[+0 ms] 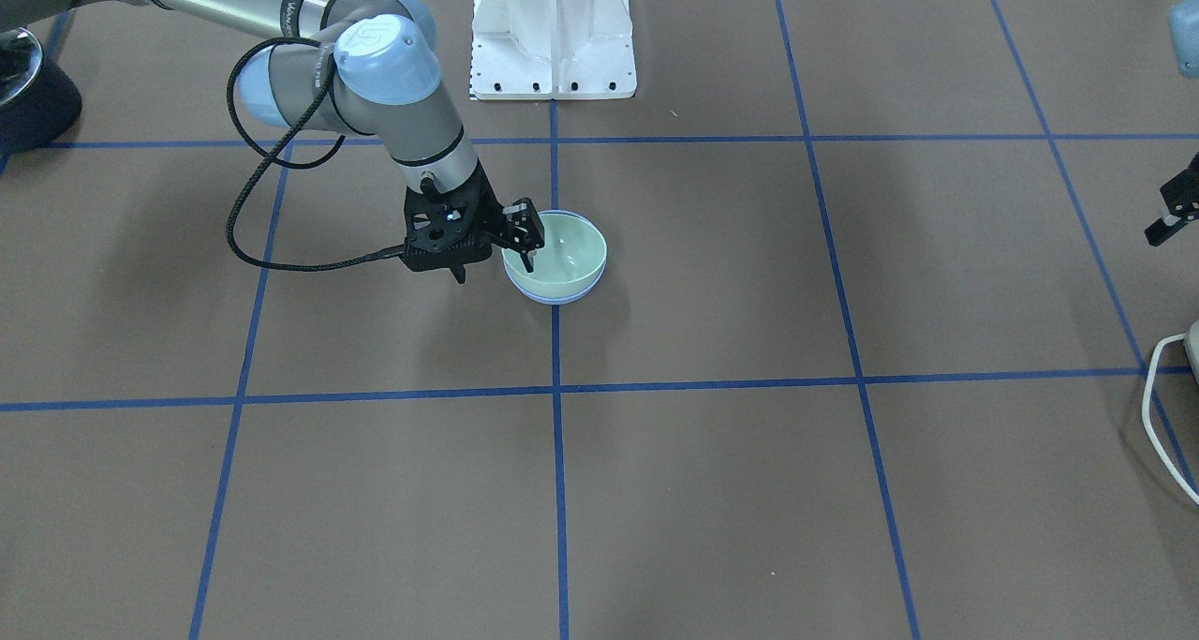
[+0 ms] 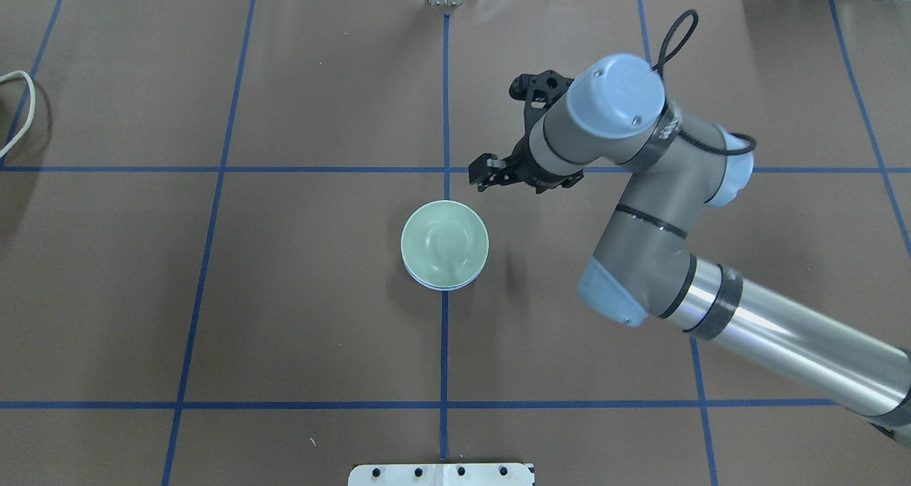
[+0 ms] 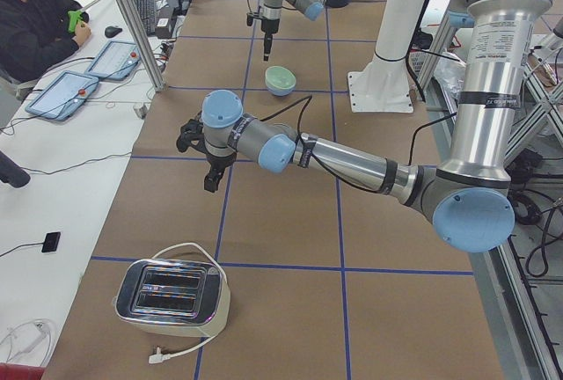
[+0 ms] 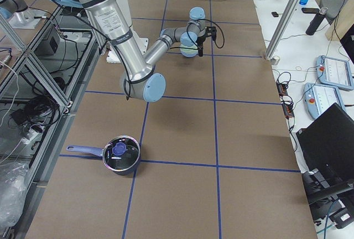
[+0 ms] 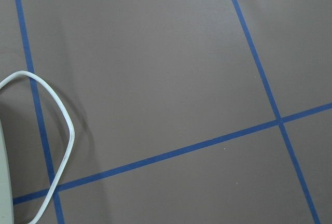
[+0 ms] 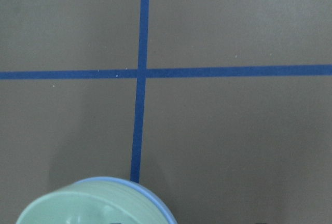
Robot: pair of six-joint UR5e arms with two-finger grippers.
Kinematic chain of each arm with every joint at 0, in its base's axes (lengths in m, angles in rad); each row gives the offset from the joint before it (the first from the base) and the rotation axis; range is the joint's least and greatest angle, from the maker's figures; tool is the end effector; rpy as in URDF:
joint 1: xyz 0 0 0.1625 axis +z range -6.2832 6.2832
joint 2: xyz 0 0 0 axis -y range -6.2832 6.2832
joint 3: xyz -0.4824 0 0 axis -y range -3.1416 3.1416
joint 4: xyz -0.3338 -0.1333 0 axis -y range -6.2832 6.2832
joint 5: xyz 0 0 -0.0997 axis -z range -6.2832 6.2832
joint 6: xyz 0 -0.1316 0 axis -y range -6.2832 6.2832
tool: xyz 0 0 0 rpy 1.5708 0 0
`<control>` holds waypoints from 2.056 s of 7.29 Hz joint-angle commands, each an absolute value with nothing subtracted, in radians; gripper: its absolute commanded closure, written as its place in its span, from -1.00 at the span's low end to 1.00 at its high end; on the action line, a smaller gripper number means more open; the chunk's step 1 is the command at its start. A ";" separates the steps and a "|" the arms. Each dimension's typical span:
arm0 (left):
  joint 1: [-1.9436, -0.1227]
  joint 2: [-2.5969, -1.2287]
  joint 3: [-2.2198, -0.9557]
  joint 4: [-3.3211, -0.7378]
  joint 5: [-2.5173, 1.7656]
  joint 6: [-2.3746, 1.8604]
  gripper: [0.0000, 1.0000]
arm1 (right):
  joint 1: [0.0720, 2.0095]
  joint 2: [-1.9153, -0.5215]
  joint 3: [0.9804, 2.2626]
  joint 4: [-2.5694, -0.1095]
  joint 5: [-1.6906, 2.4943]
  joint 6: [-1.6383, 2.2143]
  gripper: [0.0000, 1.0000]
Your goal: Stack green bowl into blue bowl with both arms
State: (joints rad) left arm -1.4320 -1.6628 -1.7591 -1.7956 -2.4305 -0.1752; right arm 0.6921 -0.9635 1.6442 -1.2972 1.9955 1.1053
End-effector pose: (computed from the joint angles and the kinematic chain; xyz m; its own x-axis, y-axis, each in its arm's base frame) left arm 0.0351 -0.4938 0.5774 0.6076 0.2954 -0.7372 -0.0154 0.9325 0.3609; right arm -0.4809 -0.5013 0.3366 0.5426 -0.0815 0.8360 -0.0885 0.9842 0.1533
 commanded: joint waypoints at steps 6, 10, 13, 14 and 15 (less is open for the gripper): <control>-1.598 -1.644 -1.649 -1.663 -2.456 0.226 -0.95 | 1.342 -1.247 1.611 -1.474 2.338 0.250 -1.00; -1.631 -1.660 -1.547 -1.664 -2.445 0.218 -0.95 | 1.511 -1.413 1.614 -1.488 2.396 0.103 -1.00; -1.632 -1.663 -1.554 -1.660 -2.456 0.201 -0.95 | 1.549 -1.410 1.621 -1.558 2.395 0.103 -1.00; -1.632 -1.661 -1.554 -1.661 -2.456 0.201 -0.95 | 1.552 -1.408 1.623 -1.574 2.390 0.103 -1.00; -1.632 -1.664 -1.554 -1.661 -2.456 0.201 -0.95 | 1.554 -1.408 1.624 -1.575 2.390 0.103 -1.00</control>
